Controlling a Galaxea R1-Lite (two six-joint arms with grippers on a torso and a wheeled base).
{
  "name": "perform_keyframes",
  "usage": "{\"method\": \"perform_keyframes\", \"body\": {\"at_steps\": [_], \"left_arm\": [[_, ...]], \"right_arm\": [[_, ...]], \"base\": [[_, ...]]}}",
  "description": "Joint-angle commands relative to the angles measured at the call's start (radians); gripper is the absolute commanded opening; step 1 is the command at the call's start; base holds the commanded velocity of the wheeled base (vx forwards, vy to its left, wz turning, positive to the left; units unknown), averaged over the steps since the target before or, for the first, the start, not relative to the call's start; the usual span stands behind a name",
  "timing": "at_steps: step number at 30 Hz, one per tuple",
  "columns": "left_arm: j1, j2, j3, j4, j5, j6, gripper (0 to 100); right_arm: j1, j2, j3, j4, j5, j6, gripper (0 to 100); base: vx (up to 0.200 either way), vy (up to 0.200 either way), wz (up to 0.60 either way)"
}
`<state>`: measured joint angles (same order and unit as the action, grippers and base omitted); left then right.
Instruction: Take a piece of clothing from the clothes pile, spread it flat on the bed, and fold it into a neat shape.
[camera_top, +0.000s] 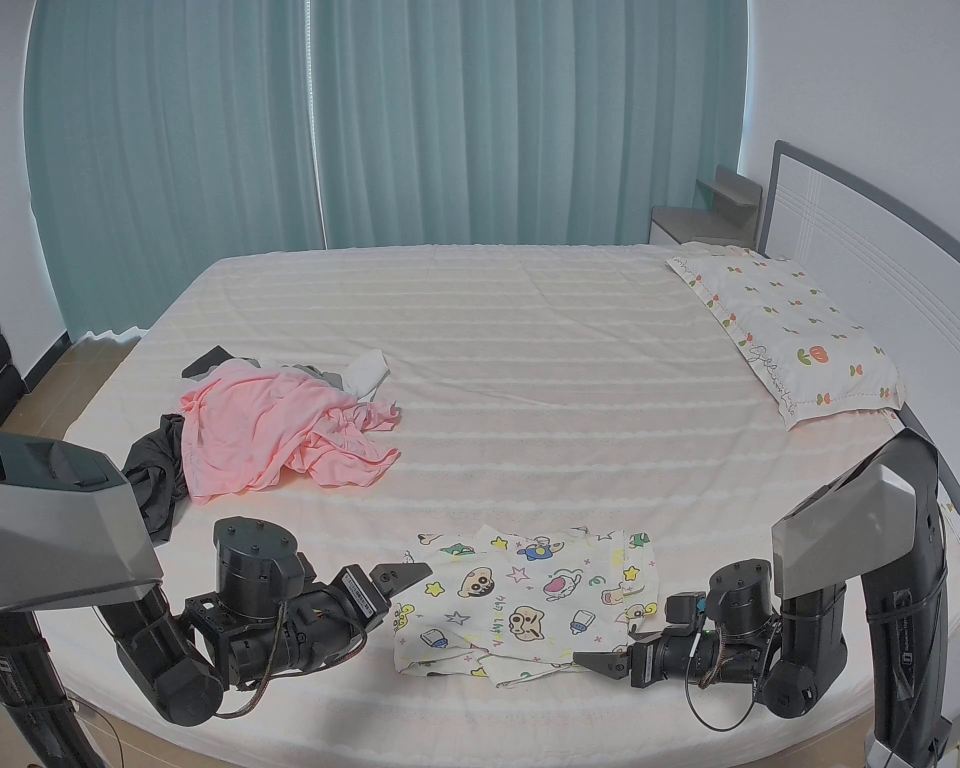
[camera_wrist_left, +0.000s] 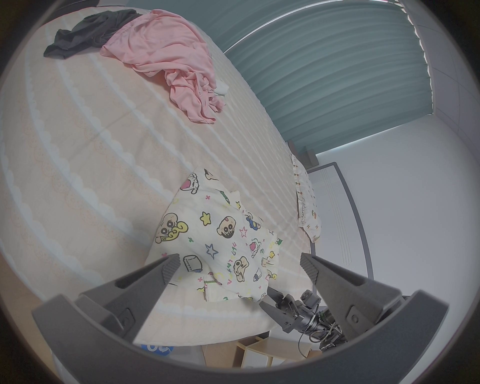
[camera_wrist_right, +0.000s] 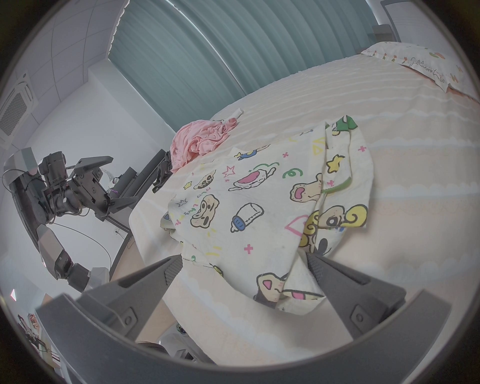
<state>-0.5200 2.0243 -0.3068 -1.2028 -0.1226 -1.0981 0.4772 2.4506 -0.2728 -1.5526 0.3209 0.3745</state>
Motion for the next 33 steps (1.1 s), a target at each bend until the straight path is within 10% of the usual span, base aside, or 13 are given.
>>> {"method": "perform_keyframes", "body": {"at_steps": [1, 2, 33], "left_arm": [[0.0, 0.004, 0.0, 0.0, 0.0, 0.0, 100], [0.0, 0.004, 0.002, 0.0, 0.0, 0.0, 100], [0.0, 0.011, 0.002, 0.0, 0.001, 0.001, 100]], "right_arm": [[0.001, 0.013, -0.005, -0.018, 0.0, 0.001, 100], [0.0, 0.016, -0.008, -0.018, -0.002, 0.001, 0], [-0.083, -0.064, 0.121, -0.018, -0.034, -0.029, 0]], "base": [[0.0, 0.0, 0.0], [0.0, 0.0, 0.0], [0.0, 0.0, 0.0]]}}
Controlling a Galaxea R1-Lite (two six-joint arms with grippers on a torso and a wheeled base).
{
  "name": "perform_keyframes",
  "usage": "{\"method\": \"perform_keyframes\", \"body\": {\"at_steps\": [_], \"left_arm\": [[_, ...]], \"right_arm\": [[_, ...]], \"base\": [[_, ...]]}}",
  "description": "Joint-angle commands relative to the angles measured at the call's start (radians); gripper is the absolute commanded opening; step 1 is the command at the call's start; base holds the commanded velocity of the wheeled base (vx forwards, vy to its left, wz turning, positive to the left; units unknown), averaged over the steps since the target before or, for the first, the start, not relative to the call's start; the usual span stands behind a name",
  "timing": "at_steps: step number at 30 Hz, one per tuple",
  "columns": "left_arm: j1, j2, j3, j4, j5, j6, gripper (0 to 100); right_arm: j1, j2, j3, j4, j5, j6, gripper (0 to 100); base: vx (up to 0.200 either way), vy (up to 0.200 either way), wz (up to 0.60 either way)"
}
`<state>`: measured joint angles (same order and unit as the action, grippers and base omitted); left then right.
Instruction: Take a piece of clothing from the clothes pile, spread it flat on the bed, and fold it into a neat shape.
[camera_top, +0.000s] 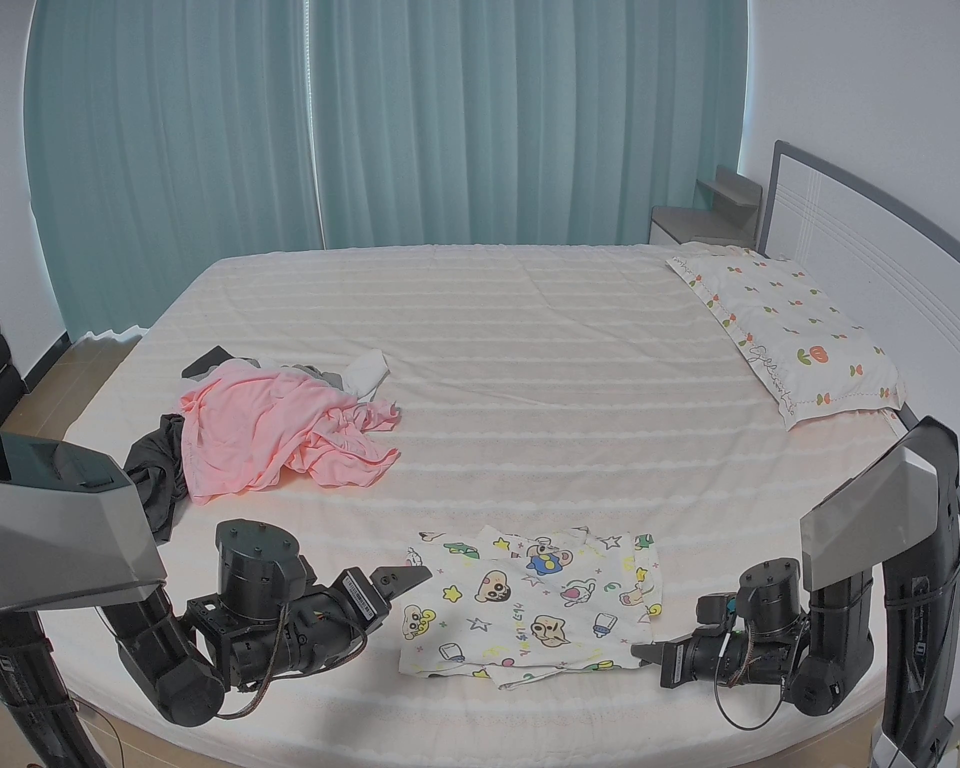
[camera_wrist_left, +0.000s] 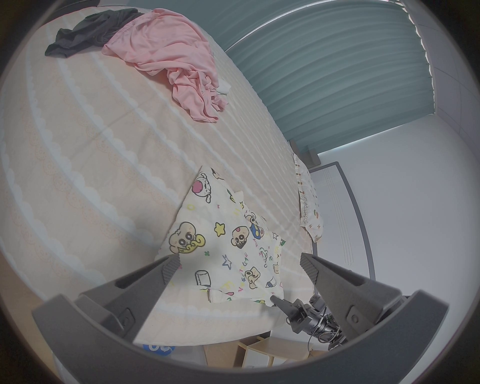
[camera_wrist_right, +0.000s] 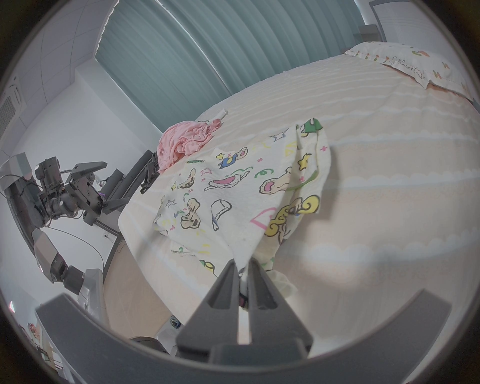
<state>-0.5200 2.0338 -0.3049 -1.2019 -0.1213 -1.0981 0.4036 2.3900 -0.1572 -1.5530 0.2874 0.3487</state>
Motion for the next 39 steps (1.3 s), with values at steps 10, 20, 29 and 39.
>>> {"method": "perform_keyframes", "body": {"at_steps": [10, 20, 29, 39], "left_arm": [[0.0, 0.008, -0.002, -0.001, 0.0, 0.001, 100], [0.002, 0.008, -0.002, -0.001, 0.0, 0.001, 100], [0.002, 0.009, 0.001, -0.001, -0.003, 0.0, 100], [0.008, 0.036, 0.0, -0.001, -0.003, 0.0, 100]], "right_arm": [[-0.003, -0.018, 0.03, -0.018, -0.011, -0.017, 100], [-0.075, -0.199, -0.139, 0.037, -0.019, -0.007, 100], [-0.069, -0.063, -0.555, 0.335, 0.024, 0.145, 100], [-0.12, 0.051, -0.599, 0.346, 0.073, 0.173, 100]], "base": [[0.0, 0.0, 0.0], [0.0, 0.0, 0.0], [0.0, 0.0, 0.0], [0.0, 0.0, 0.0]]}}
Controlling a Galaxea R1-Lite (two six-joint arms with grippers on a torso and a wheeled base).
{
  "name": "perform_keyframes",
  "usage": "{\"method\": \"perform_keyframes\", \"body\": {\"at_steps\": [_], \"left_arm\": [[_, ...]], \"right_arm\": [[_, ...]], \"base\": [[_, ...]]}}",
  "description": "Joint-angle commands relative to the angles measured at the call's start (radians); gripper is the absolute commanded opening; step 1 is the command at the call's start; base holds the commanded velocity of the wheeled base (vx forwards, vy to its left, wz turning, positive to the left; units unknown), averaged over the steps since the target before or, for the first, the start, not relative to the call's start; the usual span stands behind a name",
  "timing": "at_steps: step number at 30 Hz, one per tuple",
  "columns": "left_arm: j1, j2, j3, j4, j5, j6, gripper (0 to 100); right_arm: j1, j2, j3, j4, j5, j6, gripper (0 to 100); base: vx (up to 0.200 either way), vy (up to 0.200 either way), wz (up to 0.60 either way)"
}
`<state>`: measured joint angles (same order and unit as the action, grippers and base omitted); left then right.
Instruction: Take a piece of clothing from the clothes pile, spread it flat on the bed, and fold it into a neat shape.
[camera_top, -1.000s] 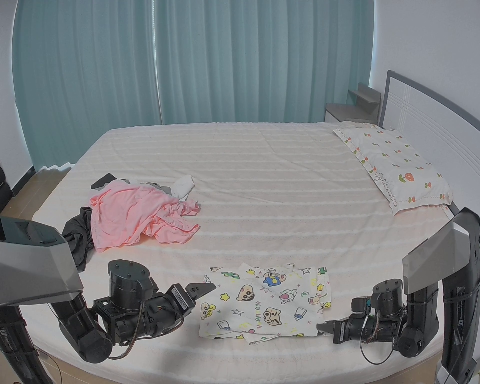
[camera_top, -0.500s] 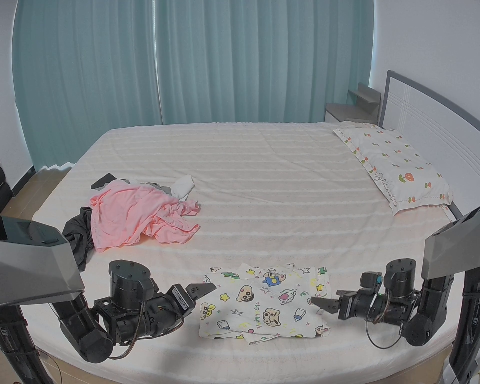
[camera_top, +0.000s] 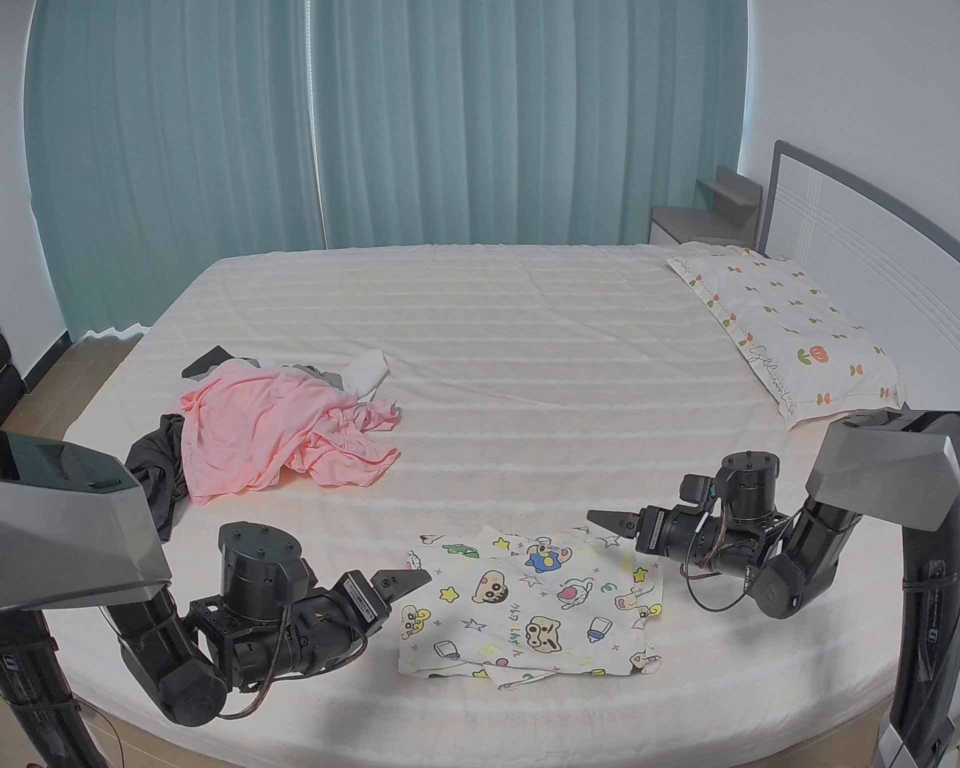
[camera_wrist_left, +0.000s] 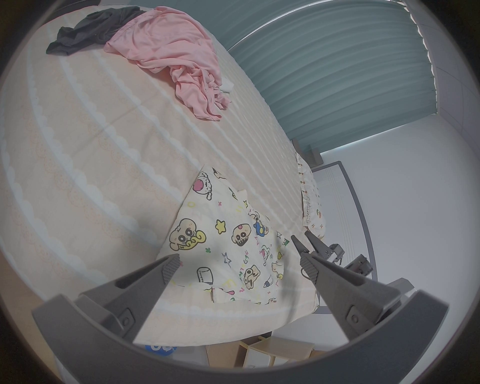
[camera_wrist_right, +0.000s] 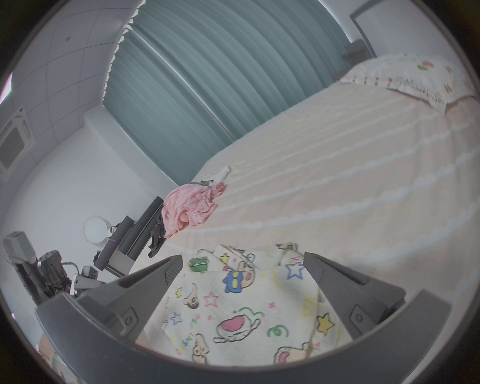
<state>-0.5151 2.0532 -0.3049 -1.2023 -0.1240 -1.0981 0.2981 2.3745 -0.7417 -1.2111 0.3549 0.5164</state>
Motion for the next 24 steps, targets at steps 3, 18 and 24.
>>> {"method": "perform_keyframes", "body": {"at_steps": [3, 18, 24], "left_arm": [[0.003, 0.016, 0.0, 0.0, 0.0, 0.0, 100], [0.003, 0.021, -0.005, 0.0, -0.003, 0.0, 100], [0.003, 0.024, -0.007, 0.0, -0.003, 0.0, 100]], "right_arm": [[-0.019, 0.072, -0.013, 0.004, 0.006, 0.005, 100], [-0.014, 0.063, 0.033, -0.035, 0.012, -0.013, 100], [-0.005, 0.077, 0.022, -0.027, 0.024, -0.016, 100]], "base": [[0.0, 0.0, 0.0], [0.0, 0.0, 0.0], [0.0, 0.0, 0.0]]}}
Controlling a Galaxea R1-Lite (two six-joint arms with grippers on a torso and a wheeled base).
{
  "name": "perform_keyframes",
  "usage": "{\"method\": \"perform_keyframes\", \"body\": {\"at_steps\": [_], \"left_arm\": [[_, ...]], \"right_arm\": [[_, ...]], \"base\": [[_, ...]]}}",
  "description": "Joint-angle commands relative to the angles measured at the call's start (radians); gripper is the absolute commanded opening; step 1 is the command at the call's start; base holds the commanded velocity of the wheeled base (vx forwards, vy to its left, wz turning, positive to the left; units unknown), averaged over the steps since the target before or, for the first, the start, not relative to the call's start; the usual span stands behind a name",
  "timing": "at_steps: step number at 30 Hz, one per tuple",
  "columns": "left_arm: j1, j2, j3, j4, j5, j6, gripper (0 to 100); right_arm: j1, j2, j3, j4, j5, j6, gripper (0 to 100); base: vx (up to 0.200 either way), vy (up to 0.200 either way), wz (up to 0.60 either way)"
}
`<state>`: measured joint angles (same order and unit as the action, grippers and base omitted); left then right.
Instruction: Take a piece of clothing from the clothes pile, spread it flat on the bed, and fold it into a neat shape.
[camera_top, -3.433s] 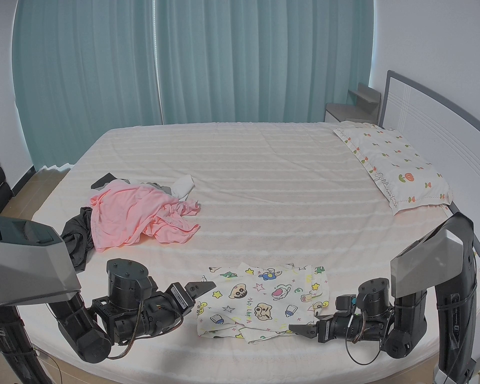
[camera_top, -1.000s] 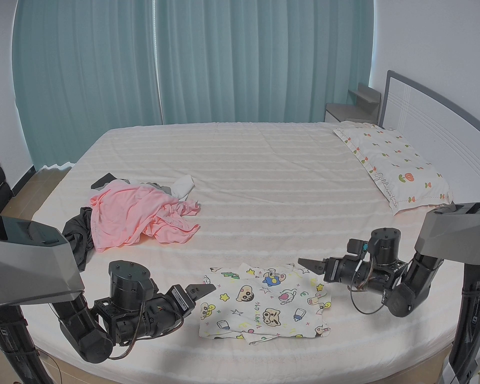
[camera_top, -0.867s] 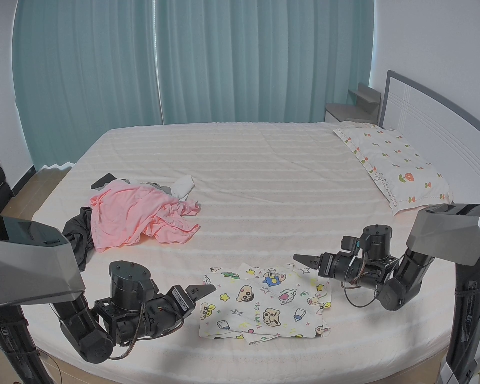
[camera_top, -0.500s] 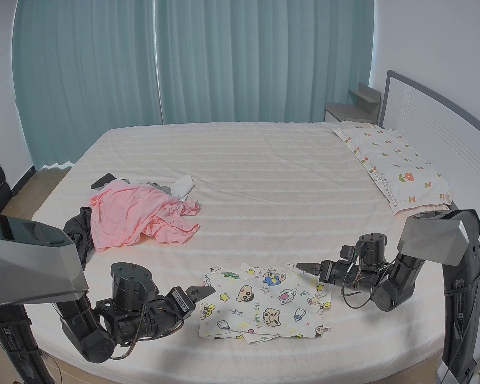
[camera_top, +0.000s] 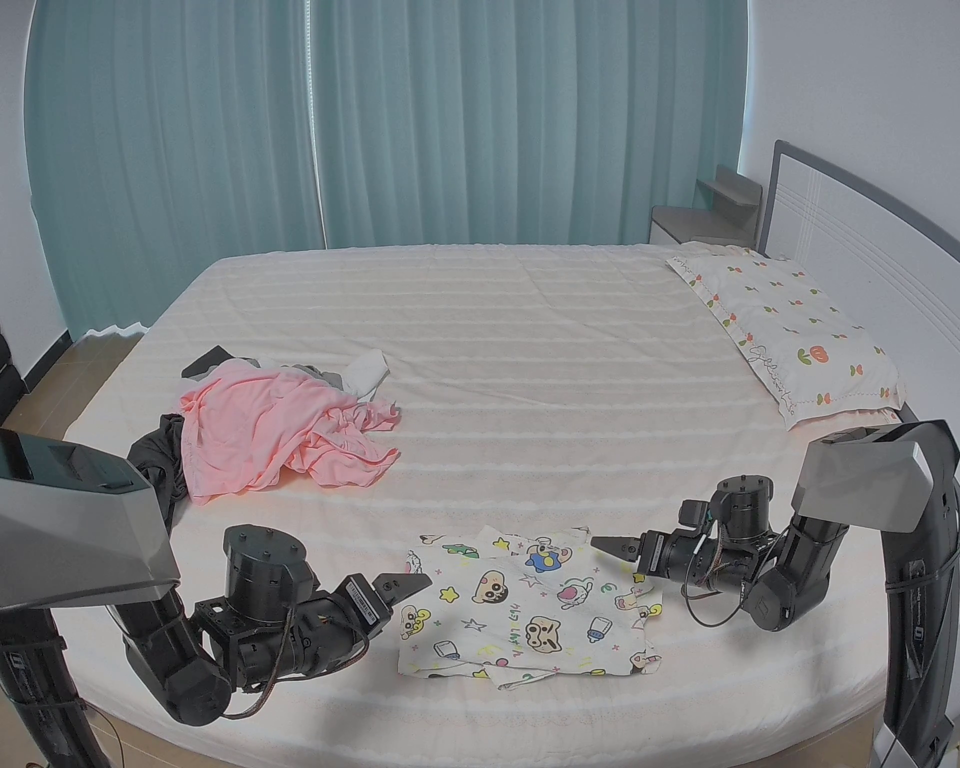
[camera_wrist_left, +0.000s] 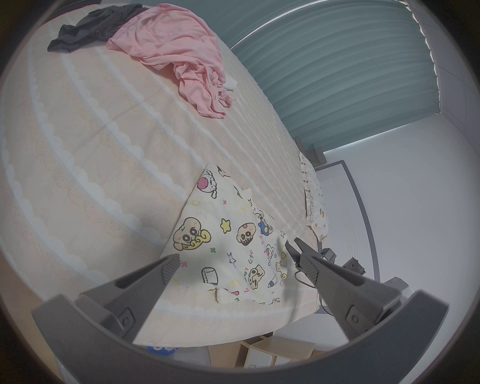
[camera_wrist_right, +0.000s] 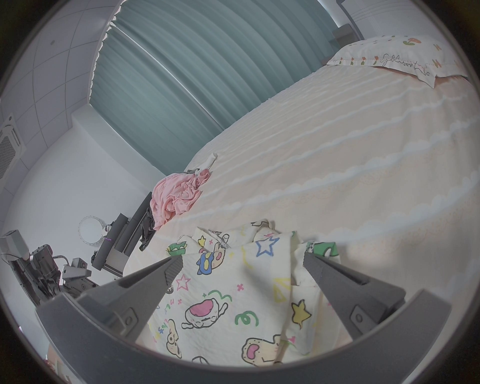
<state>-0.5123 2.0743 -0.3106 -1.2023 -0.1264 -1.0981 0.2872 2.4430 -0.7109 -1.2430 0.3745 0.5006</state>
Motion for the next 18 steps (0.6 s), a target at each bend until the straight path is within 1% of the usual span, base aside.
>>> {"method": "perform_keyframes", "body": {"at_steps": [1, 8, 18], "left_arm": [[0.0, 0.004, -0.001, 0.0, -0.001, 0.0, 100], [0.0, 0.004, -0.005, 0.0, 0.001, 0.0, 100], [0.002, 0.007, -0.005, 0.0, -0.001, 0.0, 100]], "right_arm": [[0.007, 0.021, -0.018, 0.005, 0.004, -0.001, 100], [0.027, 0.076, -0.071, 0.027, 0.003, -0.001, 100], [0.024, 0.09, -0.091, 0.028, 0.003, -0.001, 100]], "base": [[0.0, 0.0, 0.0], [0.0, 0.0, 0.0], [0.0, 0.0, 0.0]]}}
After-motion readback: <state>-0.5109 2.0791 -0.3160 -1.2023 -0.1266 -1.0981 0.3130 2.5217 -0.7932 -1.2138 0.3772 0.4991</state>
